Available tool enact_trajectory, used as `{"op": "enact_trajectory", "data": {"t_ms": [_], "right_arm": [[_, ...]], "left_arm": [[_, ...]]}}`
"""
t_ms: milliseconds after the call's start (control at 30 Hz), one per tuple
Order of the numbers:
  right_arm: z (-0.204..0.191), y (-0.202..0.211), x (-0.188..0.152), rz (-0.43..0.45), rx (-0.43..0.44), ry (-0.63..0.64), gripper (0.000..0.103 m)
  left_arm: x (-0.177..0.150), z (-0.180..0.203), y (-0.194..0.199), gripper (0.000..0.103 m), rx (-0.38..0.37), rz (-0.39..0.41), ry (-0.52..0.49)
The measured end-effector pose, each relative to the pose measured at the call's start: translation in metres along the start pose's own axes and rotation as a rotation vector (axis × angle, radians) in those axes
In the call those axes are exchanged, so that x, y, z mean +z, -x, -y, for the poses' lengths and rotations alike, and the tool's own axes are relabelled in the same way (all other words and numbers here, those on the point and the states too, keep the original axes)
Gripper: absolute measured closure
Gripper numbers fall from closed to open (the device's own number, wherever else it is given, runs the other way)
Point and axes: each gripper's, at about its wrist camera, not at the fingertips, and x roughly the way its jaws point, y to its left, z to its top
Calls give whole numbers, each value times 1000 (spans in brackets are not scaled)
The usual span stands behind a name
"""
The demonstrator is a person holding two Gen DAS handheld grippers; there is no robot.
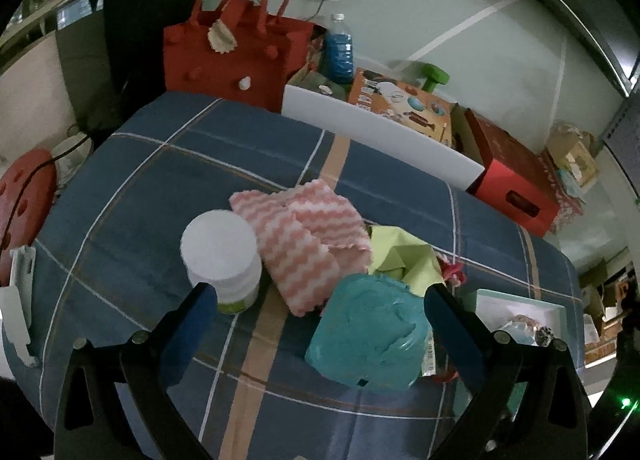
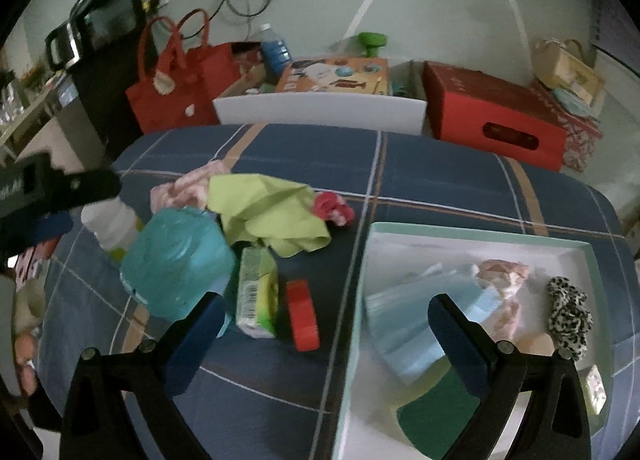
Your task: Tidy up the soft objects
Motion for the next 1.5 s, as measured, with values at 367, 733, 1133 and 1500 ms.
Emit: {"op": "enact_trajectory", "data": {"t_ms": [367,733,1133,1500], "right_arm": [[0,-15,17,-114,170,-51,14],[22,-42,77,-209,148,-95,30],[21,-92,92,-266,78,-13,42],[32,-118,89,-295,92,-49,56]], "left_arm": [[26,8,-20,0,117,-90,-258],[72,-5,-63,0,37,-287,-188],[78,23,-125,0,97,-429,-238],[78,29,-158,28,138,-482,-246]]}}
